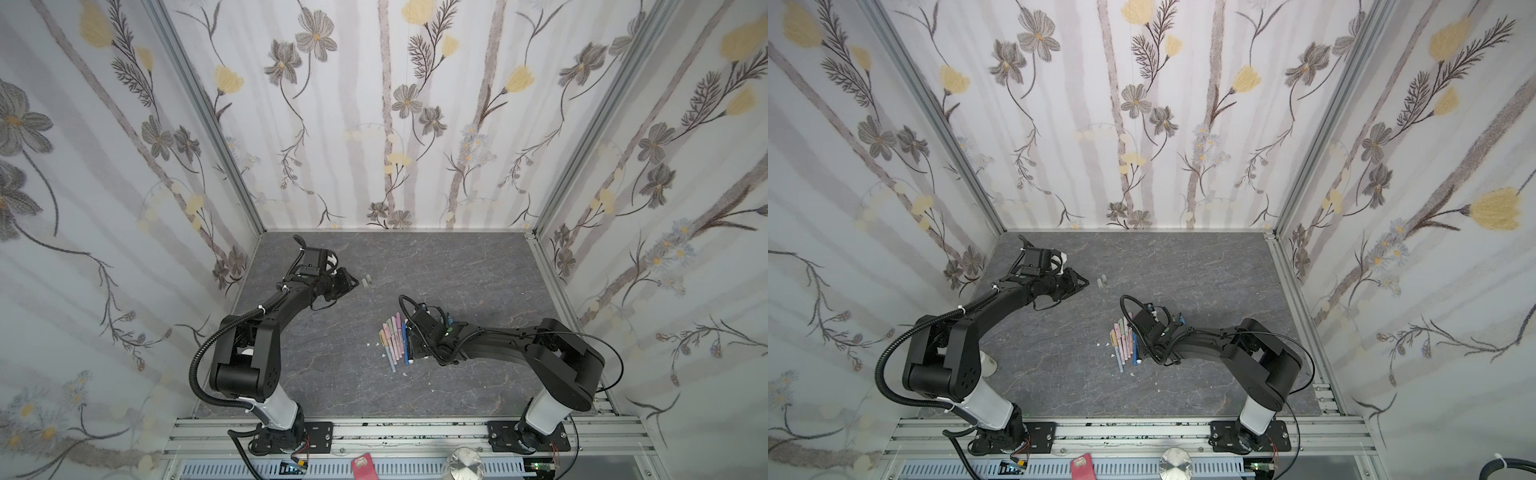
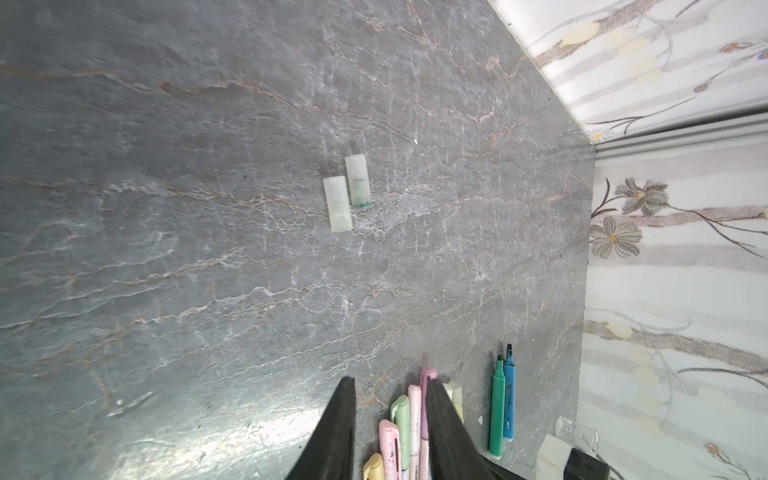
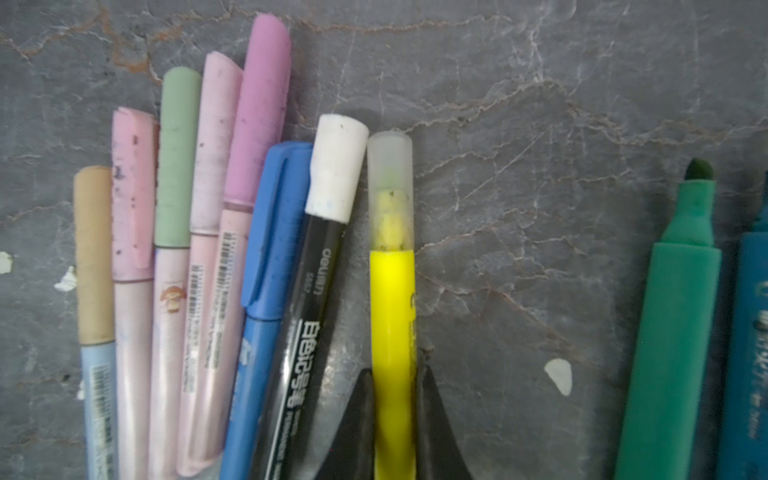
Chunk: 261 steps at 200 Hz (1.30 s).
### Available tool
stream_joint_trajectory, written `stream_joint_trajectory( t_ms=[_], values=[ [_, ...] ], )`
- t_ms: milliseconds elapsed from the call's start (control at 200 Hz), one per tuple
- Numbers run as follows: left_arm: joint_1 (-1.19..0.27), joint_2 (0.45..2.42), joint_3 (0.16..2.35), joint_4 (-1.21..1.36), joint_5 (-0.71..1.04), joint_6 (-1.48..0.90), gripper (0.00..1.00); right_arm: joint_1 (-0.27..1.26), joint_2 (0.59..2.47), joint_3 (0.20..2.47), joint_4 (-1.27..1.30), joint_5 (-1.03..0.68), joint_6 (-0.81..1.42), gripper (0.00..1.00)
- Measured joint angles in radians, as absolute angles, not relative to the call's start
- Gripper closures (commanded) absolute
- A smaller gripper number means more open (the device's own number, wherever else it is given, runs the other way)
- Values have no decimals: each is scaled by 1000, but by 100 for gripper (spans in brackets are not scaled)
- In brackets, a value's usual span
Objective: Open the pen caps
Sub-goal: 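Close the right gripper on the yellow highlighter body while the left arm swings toward it, then lift the yellow highlighter with the right gripper while the left gripper closes on its cap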
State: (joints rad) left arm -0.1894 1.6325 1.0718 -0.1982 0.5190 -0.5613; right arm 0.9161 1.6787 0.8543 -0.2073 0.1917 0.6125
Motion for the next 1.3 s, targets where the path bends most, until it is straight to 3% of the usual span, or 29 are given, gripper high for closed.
stream_joint_trajectory(
  t_ms=[490, 834, 1304],
  values=[
    [-455, 1653, 1132, -184, 554, -648, 70, 695, 1335, 731, -159, -11, 505, 96],
    [-612, 1751, 1186, -94, 572, -747, 66, 661, 1302, 731, -122, -109, 477, 97],
    [-654, 1843, 1242, -57, 569, -787, 66, 661, 1336, 750, -110, -150, 471, 97]
  ],
)
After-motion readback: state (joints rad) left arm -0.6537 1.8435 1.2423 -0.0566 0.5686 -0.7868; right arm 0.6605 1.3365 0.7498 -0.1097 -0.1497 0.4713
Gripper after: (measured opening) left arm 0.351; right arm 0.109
